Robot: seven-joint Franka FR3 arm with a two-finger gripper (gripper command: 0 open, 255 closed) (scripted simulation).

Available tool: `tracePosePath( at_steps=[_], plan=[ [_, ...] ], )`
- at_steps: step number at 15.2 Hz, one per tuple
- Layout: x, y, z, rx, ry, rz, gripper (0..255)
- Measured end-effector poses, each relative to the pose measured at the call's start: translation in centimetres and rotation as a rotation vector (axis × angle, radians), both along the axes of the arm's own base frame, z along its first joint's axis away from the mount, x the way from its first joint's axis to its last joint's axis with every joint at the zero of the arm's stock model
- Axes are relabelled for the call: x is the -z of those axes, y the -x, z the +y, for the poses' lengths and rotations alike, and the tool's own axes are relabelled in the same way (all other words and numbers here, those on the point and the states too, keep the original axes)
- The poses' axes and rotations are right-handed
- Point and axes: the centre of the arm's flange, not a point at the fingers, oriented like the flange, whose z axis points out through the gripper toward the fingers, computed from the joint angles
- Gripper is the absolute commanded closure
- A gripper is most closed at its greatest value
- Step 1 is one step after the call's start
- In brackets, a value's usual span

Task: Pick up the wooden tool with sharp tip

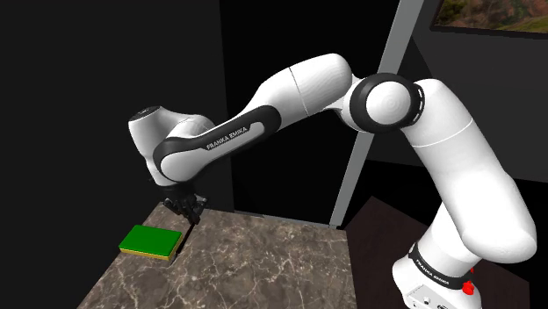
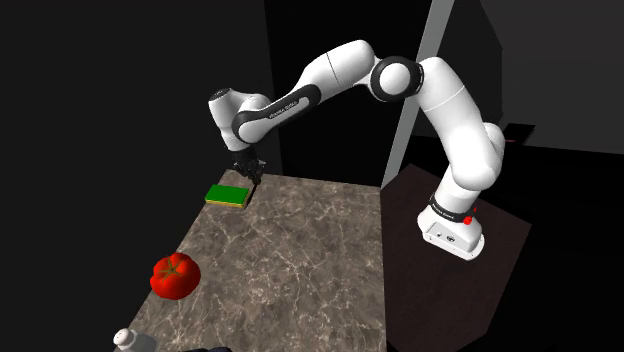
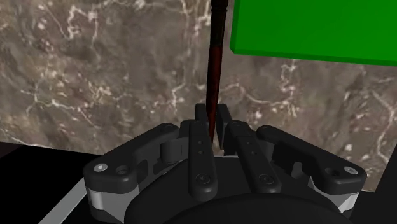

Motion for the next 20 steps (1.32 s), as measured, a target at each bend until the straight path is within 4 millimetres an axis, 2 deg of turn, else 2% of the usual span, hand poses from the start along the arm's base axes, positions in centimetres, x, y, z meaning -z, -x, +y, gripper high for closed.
tracePosePath(
  at_steps=[6, 20],
  plan=[
    [-0.5, 0.0, 0.0, 0.000, 0.001, 0.002, 255],
    [-7.5, 0.0, 0.0, 0.000, 0.001, 0.002, 255]
  ],
)
